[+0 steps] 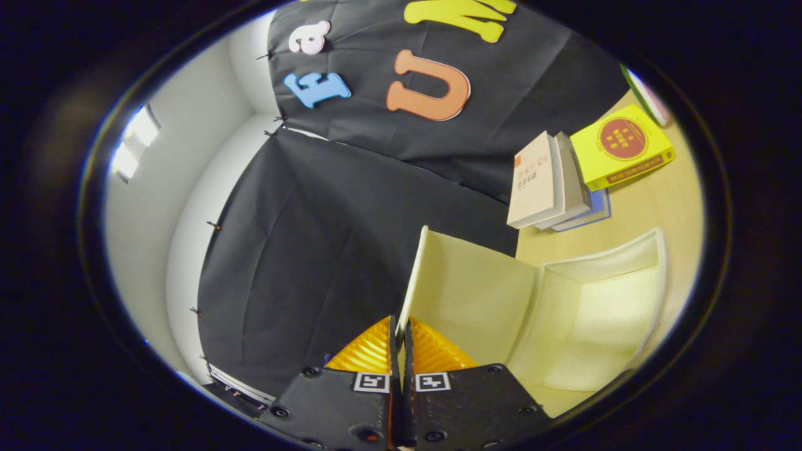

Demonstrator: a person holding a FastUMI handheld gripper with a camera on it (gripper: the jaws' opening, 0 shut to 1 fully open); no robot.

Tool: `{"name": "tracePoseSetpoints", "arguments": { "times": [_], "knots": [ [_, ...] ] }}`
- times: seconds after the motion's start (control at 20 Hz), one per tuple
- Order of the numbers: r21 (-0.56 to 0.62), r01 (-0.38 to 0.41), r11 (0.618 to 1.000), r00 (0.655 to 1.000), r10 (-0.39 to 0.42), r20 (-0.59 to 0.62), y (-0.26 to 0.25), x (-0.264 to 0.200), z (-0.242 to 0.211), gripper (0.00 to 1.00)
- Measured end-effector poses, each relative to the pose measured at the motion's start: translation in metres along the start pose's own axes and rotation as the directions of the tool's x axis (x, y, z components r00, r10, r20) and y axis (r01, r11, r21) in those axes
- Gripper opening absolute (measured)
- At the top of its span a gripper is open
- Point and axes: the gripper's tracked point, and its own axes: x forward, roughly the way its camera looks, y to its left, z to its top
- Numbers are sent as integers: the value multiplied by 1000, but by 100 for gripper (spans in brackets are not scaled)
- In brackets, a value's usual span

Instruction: Open the storage box then place both shoes into the box .Put the left shoe in first, then the right shoe, with the right side of both shoes facing outward in a uniform manner.

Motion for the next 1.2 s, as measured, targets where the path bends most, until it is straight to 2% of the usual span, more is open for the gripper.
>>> {"name": "tracePoseSetpoints", "arguments": {
  "times": [0.2,0.3,0.45,0.5,0.65,0.75,1.0,1.2],
  "knots": [
    [-31,10,999,1000,-11,-21,10,49,-14,1],
    [-23,-12,1000,999,11,-46,18,58,-21,20],
    [-53,14,999,1000,-15,-17,15,55,-20,65],
    [-61,17,998,1000,-17,-6,17,50,-20,67],
    [-120,75,990,996,-70,51,11,21,-17,91],
    [-163,82,983,992,-66,103,19,-1,-17,94],
    [-263,235,936,957,-174,234,12,-69,-14,95],
    [-310,405,860,890,-293,349,-1,-128,-9,95]
  ]
}}
